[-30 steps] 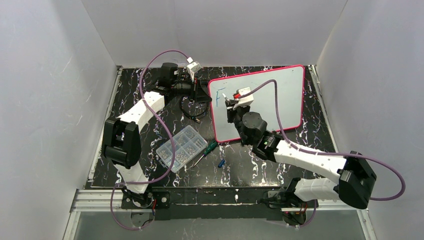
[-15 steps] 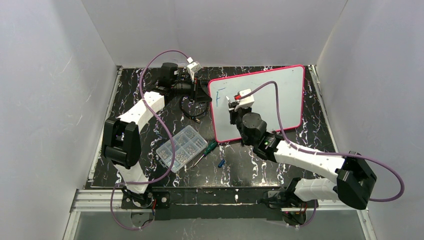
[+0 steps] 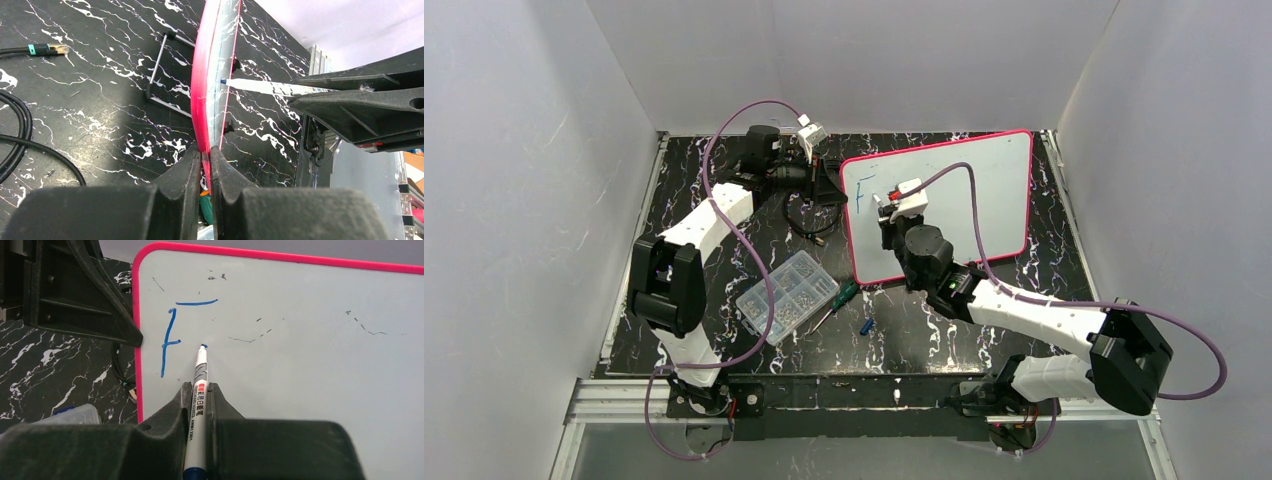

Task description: Write a sentence on the whiteboard

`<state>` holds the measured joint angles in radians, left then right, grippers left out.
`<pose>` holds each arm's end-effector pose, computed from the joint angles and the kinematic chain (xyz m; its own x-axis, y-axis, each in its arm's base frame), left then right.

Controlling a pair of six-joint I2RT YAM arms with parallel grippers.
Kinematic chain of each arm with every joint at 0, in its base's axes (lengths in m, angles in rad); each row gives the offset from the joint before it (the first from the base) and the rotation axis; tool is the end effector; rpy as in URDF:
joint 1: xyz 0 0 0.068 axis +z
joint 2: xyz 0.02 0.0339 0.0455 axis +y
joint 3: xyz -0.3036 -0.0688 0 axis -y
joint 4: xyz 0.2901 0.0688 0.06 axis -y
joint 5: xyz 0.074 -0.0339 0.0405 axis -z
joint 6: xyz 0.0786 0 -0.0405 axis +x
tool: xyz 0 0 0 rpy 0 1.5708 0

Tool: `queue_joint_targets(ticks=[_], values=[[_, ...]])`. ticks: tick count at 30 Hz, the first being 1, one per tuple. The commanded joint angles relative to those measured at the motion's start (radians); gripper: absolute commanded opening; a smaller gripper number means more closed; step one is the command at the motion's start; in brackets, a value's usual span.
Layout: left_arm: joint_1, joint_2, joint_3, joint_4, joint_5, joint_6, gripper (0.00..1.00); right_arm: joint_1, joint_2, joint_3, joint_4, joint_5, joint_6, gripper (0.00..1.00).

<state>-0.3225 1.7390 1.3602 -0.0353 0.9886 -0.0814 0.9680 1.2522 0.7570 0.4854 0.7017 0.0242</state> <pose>0.4248 -0.2112 0.3141 -0.4535 0.1044 -0.8851 0.8655 0.2886 -0.4094 0.2361 0.2535 0.3154 -0.0119 0.0153 -0.9998 -0.2630 0.9646 0.0179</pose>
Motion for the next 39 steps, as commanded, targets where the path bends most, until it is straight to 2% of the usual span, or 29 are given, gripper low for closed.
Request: queue_joint_targets(ticks=[1,10,19,24,39], values=[[-0.014,-0.06,-0.007,-0.038,0.05,0.02,0.0,-0.009,0.01,0.021,0.056,-0.037,-0.015,0.01],[-0.013,-0.06,-0.006,-0.039,0.05,0.02,0.0,-0.008,-0.003,-0.028,0.019,-0.08,0.03,0.01],[-0.013,-0.058,-0.006,-0.04,0.05,0.022,0.0,-0.008,-0.044,-0.089,-0.019,-0.05,0.06,0.01],[-0.013,-0.056,-0.007,-0.039,0.05,0.021,0.0,-0.008,-0.047,-0.07,-0.014,-0.001,0.046,0.01],[-0.013,-0.058,-0.006,-0.039,0.052,0.022,0.0,-0.01,0.012,0.017,0.082,0.016,-0.021,0.01]])
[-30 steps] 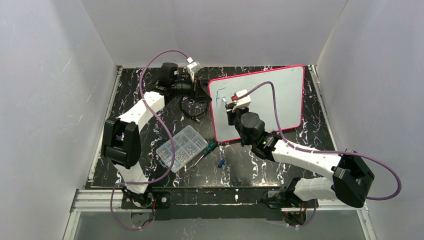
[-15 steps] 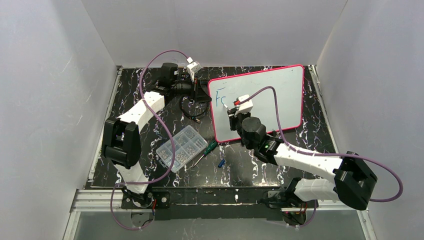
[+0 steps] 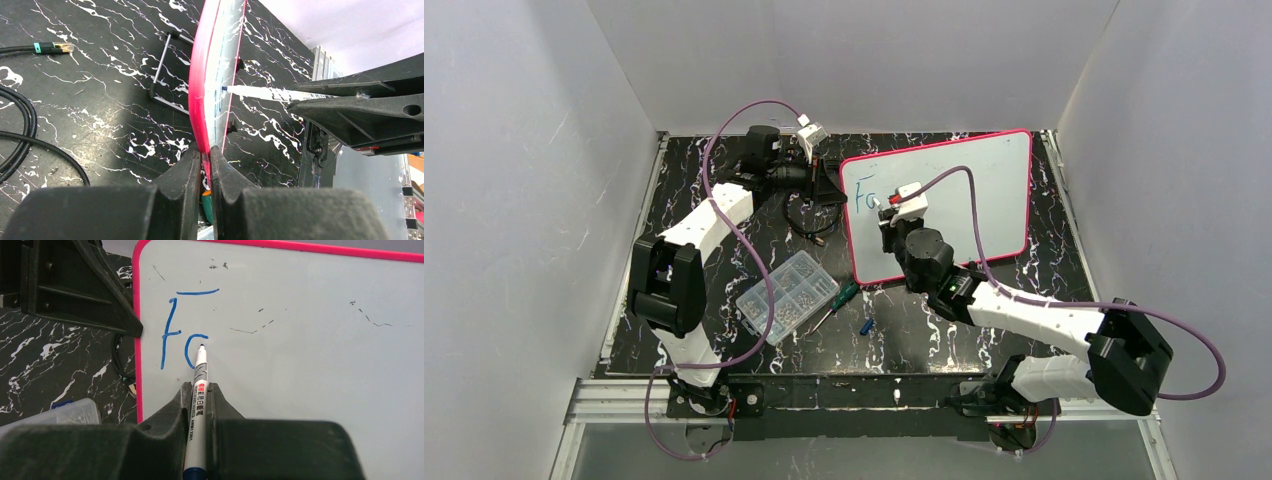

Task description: Write a sentence on the whiteboard

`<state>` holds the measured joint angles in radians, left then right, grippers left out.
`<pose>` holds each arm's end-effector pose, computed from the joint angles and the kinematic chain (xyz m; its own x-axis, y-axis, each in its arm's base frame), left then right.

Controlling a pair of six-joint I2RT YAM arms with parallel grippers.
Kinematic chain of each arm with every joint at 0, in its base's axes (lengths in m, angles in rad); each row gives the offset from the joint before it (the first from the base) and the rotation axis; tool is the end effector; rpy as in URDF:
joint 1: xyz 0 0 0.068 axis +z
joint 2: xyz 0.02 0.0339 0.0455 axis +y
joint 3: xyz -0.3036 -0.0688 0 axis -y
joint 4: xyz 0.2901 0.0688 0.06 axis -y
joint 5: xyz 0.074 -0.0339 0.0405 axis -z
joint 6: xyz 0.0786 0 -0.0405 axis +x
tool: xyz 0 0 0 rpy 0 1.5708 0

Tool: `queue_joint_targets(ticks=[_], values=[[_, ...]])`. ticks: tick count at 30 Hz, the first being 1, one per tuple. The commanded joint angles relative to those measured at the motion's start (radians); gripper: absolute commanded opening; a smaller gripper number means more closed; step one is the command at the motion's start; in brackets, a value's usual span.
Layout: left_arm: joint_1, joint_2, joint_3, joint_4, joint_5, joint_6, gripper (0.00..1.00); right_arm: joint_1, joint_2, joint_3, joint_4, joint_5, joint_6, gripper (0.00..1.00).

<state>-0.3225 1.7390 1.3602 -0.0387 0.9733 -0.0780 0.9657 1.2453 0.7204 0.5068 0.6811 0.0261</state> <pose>0.4258 -0.2108 0.3133 -0.4531 0.1052 -0.8852 0.8624 0.3032 -0.4054 0.2336 0.2507 0.3053 -0.0176 0.0102 -0.9998 -0.2805 0.9598 0.0147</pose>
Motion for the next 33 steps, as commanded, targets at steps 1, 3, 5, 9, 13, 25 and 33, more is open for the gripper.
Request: queue_joint_targets(ticks=[1,3,5,9,13,25,33], values=[[-0.014,-0.058,-0.006,-0.036,0.068,0.018,0.0,-0.008,0.021,0.056,0.063,0.037,-0.022,0.01],[-0.014,-0.06,-0.006,-0.037,0.067,0.018,0.0,-0.009,0.025,0.057,0.067,0.038,-0.045,0.01],[-0.013,-0.06,-0.006,-0.037,0.067,0.018,0.0,-0.009,0.026,0.056,0.067,0.04,-0.048,0.01],[-0.014,-0.061,-0.006,-0.039,0.067,0.02,0.0,-0.009,0.024,0.047,0.066,0.038,-0.043,0.01],[-0.013,-0.062,-0.004,-0.041,0.067,0.022,0.0,-0.009,0.015,0.027,0.052,0.034,-0.032,0.01],[-0.013,-0.061,0.0,-0.056,0.063,0.032,0.0,-0.009,-0.03,-0.051,-0.001,0.012,0.057,0.01],[-0.014,-0.058,0.003,-0.06,0.059,0.035,0.0,-0.007,-0.048,-0.077,-0.024,0.024,0.07,0.01]])
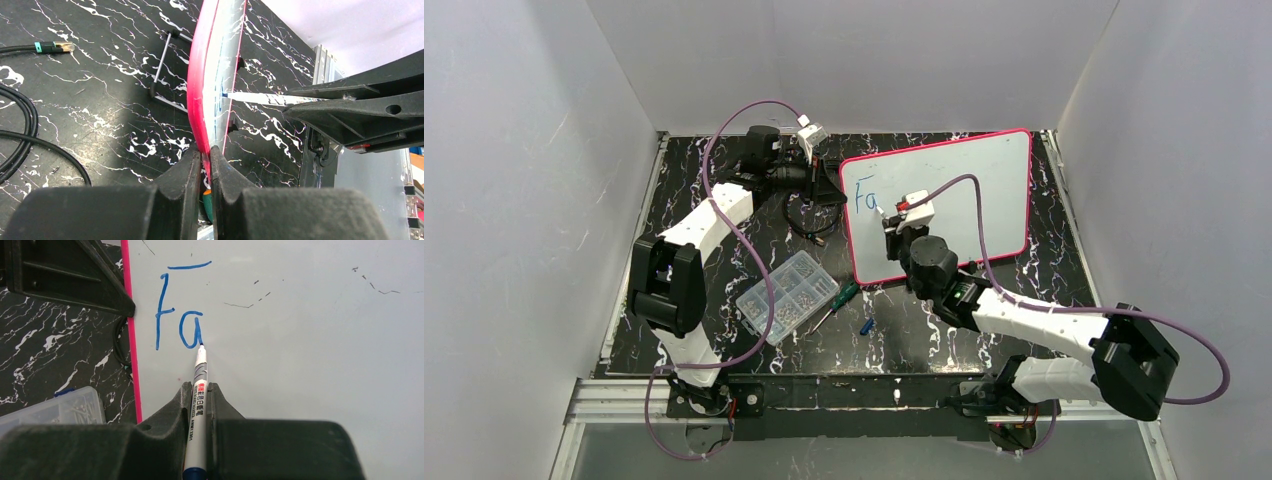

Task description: Write a sentence on the whiteboard

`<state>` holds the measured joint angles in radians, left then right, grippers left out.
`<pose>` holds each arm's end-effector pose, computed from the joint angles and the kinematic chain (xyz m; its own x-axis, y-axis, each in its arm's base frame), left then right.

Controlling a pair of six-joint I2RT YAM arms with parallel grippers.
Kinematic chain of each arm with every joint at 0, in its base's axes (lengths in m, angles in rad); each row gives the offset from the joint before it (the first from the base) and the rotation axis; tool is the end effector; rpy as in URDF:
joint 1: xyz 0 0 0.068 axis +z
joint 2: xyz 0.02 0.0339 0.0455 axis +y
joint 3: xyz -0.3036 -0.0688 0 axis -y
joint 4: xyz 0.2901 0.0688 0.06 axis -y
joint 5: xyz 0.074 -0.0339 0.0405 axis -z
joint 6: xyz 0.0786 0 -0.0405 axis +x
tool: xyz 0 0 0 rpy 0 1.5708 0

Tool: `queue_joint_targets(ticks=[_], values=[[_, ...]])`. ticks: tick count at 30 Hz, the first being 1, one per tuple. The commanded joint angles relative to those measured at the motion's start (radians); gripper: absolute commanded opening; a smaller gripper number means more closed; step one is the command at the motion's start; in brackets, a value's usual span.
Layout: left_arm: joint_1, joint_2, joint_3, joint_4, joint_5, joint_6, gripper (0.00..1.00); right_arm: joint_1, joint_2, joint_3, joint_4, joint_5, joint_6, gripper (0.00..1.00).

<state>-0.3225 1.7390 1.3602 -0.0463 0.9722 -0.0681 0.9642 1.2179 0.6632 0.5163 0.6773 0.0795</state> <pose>0.4255 -0.2106 0.3125 -0.4510 0.1103 -0.8857 0.8637 0.3041 -0.4019 0.2277 0.2418 0.2914 -0.0443 0.0447 -0.9980 -0.2806 0.9582 0.0554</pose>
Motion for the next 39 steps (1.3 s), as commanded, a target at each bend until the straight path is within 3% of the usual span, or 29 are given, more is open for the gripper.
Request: queue_joint_targets(ticks=[1,17,26,39], values=[[-0.014,-0.057,0.003,-0.053,0.06,0.024,0.0,-0.005,-0.023,-0.02,-0.035,0.032,0.017,0.01],[-0.014,-0.054,0.004,-0.059,0.055,0.03,0.0,-0.007,-0.028,0.009,-0.04,0.078,-0.011,0.01],[-0.014,-0.051,0.004,-0.06,0.052,0.029,0.0,-0.007,-0.101,0.038,-0.037,0.008,-0.037,0.01],[-0.014,-0.054,0.005,-0.059,0.054,0.03,0.0,-0.023,0.0,0.094,0.025,-0.002,-0.076,0.01]])
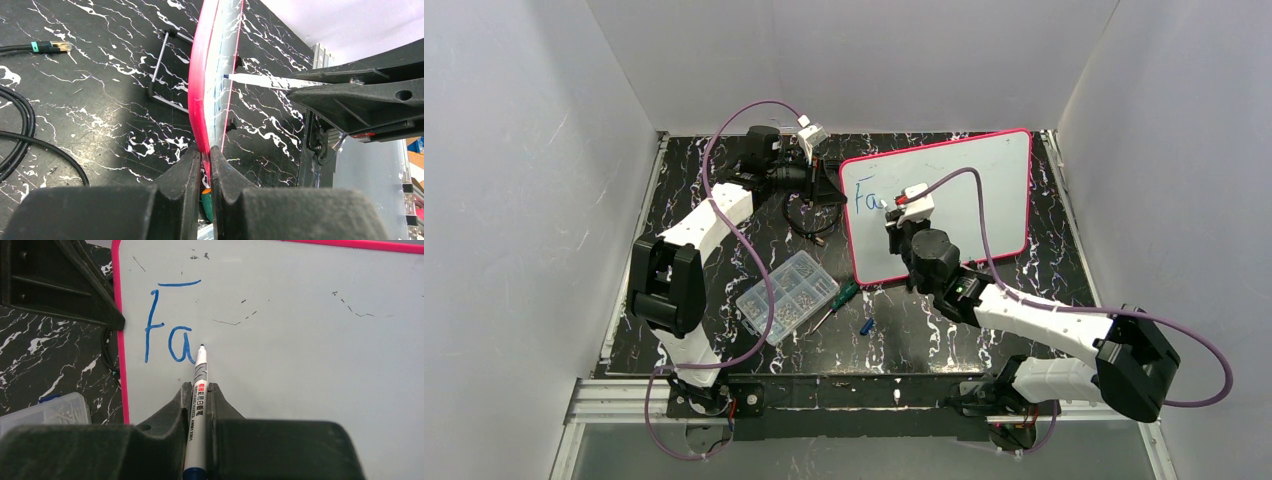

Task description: Write a sentence on the whiteboard

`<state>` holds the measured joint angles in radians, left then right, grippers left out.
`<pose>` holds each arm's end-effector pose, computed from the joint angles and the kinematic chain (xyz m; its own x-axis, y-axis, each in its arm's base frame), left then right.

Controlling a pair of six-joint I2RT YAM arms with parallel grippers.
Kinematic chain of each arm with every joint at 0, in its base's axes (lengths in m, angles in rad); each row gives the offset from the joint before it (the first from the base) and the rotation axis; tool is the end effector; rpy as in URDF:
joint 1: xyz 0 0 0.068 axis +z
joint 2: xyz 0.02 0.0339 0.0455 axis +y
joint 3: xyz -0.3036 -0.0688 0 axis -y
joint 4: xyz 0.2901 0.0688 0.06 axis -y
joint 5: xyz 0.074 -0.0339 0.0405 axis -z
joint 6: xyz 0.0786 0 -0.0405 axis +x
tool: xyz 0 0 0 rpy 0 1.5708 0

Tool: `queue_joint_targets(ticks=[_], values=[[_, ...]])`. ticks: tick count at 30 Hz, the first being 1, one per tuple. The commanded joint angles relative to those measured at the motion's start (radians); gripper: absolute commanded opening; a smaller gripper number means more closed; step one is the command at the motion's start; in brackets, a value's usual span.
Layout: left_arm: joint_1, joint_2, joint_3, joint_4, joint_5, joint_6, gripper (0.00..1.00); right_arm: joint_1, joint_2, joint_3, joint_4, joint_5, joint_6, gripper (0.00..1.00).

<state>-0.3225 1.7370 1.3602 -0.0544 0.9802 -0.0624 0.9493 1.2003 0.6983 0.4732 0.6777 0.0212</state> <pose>0.4242 -0.2106 0.3127 -0.4513 0.1142 -0.8850 0.8657 0.2967 -0.4031 0.2313 0.2383 0.3056 -0.0225 -0.0030 -0.9997 -0.2680 0.9634 0.0031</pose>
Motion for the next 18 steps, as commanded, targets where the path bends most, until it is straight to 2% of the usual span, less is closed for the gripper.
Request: queue_joint_targets(ticks=[1,10,18], values=[[-0.014,-0.052,0.005,-0.051,0.046,0.024,0.0,-0.01,0.024,0.059,0.07,-0.001,-0.017,0.01],[-0.013,-0.055,0.005,-0.053,0.046,0.024,0.0,-0.021,0.011,0.047,0.074,0.077,-0.018,0.01],[-0.014,-0.056,0.005,-0.053,0.046,0.024,0.0,-0.029,0.004,0.024,0.033,0.063,-0.012,0.01]])
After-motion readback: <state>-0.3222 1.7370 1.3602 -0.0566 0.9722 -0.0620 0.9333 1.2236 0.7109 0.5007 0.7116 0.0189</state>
